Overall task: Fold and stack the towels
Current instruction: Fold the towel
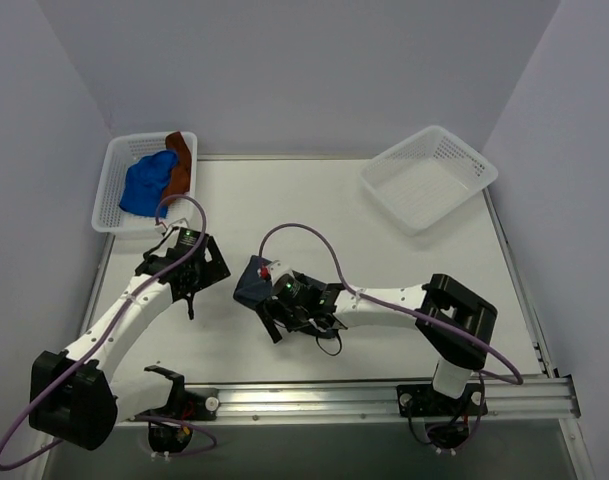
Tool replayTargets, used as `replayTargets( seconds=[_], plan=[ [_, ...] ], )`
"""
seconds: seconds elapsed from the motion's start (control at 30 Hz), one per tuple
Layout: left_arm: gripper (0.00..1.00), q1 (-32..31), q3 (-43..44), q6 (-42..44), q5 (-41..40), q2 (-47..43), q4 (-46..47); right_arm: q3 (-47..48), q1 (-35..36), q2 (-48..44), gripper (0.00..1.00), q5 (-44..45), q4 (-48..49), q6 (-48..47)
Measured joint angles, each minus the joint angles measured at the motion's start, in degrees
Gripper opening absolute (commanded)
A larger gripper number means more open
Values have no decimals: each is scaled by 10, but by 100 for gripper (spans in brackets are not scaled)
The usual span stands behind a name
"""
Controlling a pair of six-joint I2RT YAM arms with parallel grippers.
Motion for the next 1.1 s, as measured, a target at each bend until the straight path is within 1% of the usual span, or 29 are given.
replayTargets(
  seconds=[0.17,0.3,0.47,0.57,0.7,0.83,0.97,1.1],
  plan=[
    [94,2,0,0,2,20,1,9,40,0,100,52,-38,23],
    [94,2,3,0,9,47,3,34,81,8,100,92,-74,37],
    [94,2,4,0,13,59,7,46,120,32,100,124,-95,57],
    [94,2,6,3,17,61,12,46,130,36,100,136,-99,64],
    [94,3,17,23,39,80,29,46,130,35,100,158,-104,74],
    [94,2,20,51,96,120,65,41,126,19,100,174,-112,88],
    [94,-10,22,89,153,164,96,-3,91,-66,100,159,-103,109],
    [95,-33,31,118,182,193,112,-60,21,-162,100,134,-82,148]
  ],
)
